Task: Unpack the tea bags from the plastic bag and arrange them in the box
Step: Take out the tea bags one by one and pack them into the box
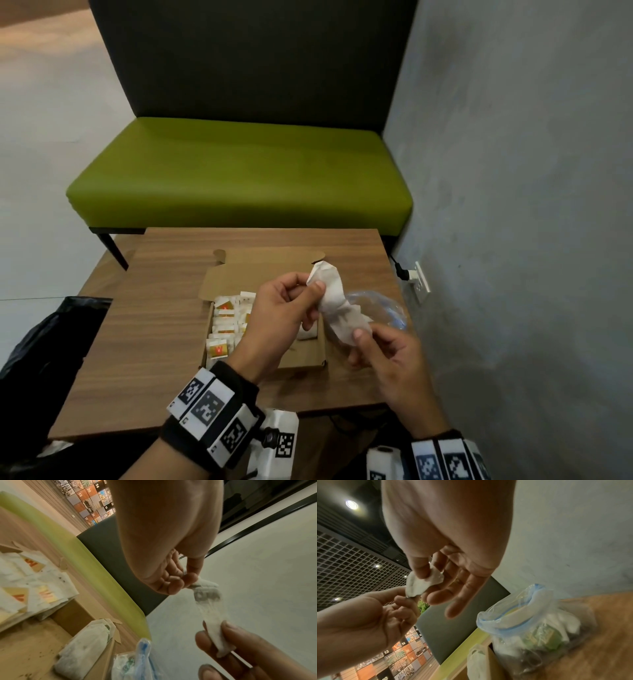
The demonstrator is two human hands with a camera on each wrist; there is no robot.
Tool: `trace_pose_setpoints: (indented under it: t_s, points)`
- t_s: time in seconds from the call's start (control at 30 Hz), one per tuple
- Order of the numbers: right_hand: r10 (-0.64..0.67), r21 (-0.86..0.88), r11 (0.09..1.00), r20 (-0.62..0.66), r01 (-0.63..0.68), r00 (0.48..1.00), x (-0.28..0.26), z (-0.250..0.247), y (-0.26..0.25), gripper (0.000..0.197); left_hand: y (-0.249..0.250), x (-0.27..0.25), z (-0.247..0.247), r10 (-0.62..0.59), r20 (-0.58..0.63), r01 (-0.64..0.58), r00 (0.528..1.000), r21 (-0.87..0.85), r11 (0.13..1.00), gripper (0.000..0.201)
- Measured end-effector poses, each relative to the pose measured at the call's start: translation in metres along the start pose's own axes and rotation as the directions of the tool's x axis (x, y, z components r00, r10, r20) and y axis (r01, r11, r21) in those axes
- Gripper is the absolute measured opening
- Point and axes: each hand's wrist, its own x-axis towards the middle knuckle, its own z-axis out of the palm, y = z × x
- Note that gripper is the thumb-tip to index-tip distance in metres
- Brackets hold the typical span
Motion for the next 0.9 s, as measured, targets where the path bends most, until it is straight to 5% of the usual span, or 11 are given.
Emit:
trace_pose_setpoints:
  t_s: [0.23,0.5,0.63,0.73,0.9]
  points:
    - [0.019,-0.027,0.999,-0.039,-0.020,0.999,-0.005,0.014,0.006,0.018,0.000,-0.011,-0.004,-0.034,-0.038,0.033,0.999,-0.029,0.999,0.016]
    - [-0.099,-0.234,0.967,0.028,0.103,0.995,0.022,0.002,-0.009,0.014,-0.014,-0.020,-0.010,-0.333,0.095,0.346,0.938,-0.303,0.888,0.017]
    - [-0.245,-0.302,0.910,0.160,0.284,0.956,0.038,0.002,-0.027,0.027,-0.015,-0.023,-0.011,-0.299,0.205,0.349,0.932,-0.280,0.894,0.018]
    - [-0.324,-0.289,0.880,0.217,0.378,0.921,0.045,0.005,-0.037,0.020,-0.013,-0.022,-0.011,-0.259,0.241,0.318,0.935,-0.253,0.914,0.017]
    - [-0.329,-0.297,0.877,0.200,0.377,0.923,0.049,0.010,-0.033,0.016,-0.013,-0.020,-0.008,-0.210,0.235,0.273,0.949,-0.278,0.921,0.017]
